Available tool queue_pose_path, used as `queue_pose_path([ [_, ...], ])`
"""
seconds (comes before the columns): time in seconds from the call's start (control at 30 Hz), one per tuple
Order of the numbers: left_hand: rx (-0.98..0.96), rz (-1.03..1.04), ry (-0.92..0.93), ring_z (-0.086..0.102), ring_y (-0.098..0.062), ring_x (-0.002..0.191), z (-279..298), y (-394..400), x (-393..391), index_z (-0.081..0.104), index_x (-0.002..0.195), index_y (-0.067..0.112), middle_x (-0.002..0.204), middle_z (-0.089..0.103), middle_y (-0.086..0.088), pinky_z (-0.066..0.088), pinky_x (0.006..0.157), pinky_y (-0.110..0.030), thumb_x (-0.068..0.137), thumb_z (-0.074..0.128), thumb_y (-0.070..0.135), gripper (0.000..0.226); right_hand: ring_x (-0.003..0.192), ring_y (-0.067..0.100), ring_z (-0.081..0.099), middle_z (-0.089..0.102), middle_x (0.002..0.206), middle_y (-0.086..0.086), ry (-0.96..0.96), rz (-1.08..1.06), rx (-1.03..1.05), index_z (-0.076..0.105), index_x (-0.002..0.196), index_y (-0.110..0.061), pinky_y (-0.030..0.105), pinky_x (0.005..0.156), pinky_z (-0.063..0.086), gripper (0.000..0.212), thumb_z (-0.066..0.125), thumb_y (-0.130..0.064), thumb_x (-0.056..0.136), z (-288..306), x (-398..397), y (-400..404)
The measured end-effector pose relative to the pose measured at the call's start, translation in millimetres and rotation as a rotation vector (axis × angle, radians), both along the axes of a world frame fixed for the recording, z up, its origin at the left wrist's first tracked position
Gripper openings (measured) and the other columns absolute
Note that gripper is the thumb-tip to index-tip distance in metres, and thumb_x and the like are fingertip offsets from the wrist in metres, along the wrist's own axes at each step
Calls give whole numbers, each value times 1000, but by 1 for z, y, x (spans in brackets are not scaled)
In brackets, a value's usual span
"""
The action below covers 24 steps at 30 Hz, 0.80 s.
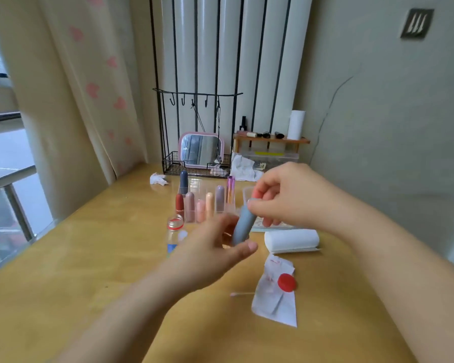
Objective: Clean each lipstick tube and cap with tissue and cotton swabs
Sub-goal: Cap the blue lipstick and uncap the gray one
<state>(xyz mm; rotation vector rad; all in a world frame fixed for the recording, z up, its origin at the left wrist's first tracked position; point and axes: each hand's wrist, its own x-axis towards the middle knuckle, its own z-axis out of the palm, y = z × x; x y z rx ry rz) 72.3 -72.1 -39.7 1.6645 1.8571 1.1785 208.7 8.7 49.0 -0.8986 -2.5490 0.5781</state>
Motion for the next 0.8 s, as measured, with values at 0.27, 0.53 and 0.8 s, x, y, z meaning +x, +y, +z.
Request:
queue_pose_path([
  [0.27,72,55,-100,51,-5,58,-38,-5,23,63,94,24,69,61,4,43,54,-17,80,73,20,18,44,3,41,47,52,-8,168,-136,-118,56,78,-26,24,47,38,17,69,-37,80,-64,22,-14],
  [0.53,118,52,-130,55,-16,61,-57,-11,8,56,81,22,67,61,-1,45,61,-30,74,63,35,17,54,12,46,54,60,3,313,-150,-260,61,80,-20,23,50,36,16,62,-34,89,-98,11,-7],
  [0.8,194,179,-431,63,-8,63,-50,-9,-1,61,88,12,78,71,-5,48,64,-16,86,64,14,4,51,6,56,69,69,5,688,-242,-502,55,89,-12,17,50,44,4,59,-12,91,-104,27,5],
])
